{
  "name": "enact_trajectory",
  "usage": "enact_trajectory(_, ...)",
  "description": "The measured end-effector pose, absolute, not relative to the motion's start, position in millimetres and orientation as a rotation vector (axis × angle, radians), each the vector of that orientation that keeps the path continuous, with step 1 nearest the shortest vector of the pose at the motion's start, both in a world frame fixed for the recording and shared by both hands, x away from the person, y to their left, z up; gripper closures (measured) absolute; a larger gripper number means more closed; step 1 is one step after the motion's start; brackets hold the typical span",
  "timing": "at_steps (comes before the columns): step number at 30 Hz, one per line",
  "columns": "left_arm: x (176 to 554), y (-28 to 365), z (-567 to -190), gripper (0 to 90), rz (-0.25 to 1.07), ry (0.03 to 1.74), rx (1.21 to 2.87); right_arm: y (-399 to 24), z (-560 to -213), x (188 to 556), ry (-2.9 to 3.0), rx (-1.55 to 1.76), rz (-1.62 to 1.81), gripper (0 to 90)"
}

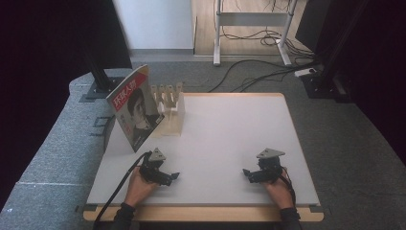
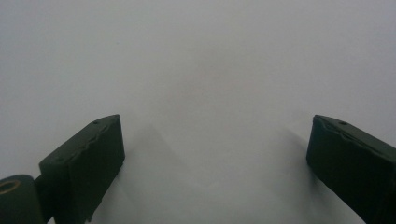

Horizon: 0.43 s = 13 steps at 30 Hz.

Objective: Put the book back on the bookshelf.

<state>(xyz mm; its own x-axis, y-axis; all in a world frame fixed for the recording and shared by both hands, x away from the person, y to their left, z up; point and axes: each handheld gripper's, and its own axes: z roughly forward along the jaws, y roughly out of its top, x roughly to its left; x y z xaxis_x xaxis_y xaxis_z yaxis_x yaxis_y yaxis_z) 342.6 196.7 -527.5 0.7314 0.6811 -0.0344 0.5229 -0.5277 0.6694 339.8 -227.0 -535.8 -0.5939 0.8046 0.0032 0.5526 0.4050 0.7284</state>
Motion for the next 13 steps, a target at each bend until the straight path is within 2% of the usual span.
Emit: enact_trajectory(13, 341.6, 194.4, -528.7, 0.0, 0.331, 0.912, 2.271, -227.3, -536.3, 339.3, 2.317, 1.173, 1.006, 3.6)
